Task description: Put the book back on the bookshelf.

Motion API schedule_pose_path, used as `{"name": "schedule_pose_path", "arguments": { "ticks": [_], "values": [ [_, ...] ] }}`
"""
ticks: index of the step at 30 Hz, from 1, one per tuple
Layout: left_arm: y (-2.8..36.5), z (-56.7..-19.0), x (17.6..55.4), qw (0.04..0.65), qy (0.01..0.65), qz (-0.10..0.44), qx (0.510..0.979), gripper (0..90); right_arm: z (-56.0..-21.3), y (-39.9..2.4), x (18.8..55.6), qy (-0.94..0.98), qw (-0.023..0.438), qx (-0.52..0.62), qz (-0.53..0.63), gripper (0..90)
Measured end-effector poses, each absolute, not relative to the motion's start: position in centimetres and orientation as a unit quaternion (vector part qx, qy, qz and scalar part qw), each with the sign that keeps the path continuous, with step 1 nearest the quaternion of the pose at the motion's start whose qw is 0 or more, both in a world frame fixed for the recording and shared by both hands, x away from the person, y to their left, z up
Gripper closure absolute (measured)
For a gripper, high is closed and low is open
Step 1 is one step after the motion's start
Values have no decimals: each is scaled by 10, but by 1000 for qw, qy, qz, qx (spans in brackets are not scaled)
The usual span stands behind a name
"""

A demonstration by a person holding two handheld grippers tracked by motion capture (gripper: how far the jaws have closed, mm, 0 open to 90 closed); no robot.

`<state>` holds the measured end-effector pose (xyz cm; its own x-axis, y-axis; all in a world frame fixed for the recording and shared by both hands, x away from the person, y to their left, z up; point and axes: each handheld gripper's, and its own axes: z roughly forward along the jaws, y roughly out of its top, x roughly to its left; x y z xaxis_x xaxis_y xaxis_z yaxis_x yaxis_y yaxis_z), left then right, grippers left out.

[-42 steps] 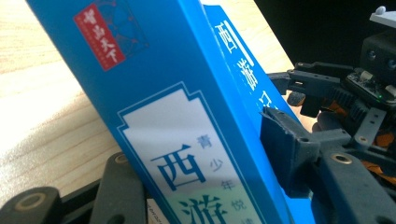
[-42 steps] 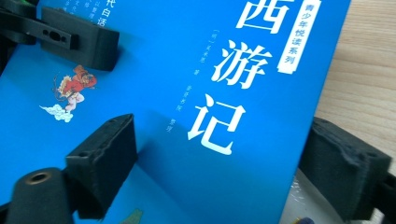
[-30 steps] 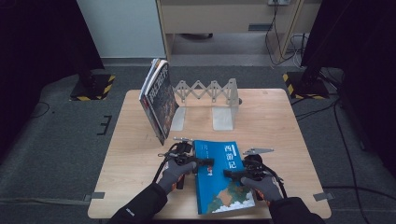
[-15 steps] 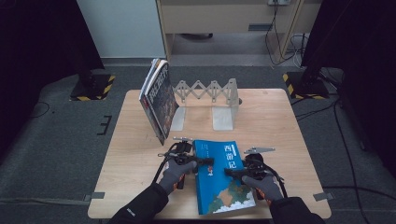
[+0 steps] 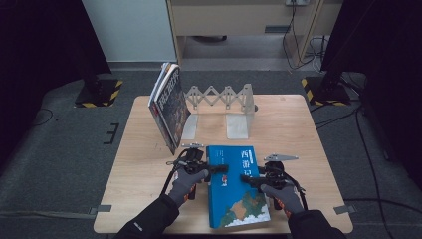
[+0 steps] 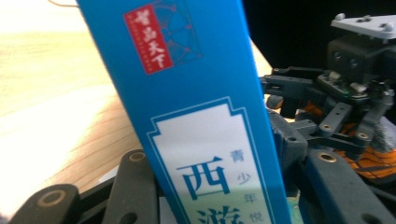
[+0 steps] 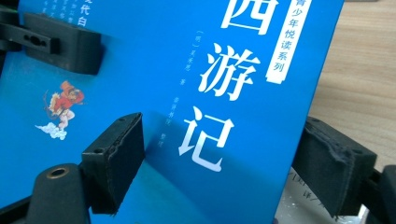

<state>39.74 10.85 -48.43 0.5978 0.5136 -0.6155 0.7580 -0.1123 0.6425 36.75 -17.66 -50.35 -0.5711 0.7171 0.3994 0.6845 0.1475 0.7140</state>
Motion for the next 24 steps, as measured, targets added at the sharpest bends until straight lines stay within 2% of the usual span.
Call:
{"name": "schedule_pose_path", "arguments": {
  "ticks": [14, 24],
  "values": [
    [110, -478, 395, 527, 413, -125, 732, 567, -500, -180, 372, 740, 7, 464, 487, 192],
    [114, -461, 396, 554, 400, -111, 722, 591, -485, -180, 371, 732, 33, 454, 507, 236]
  ]
}}
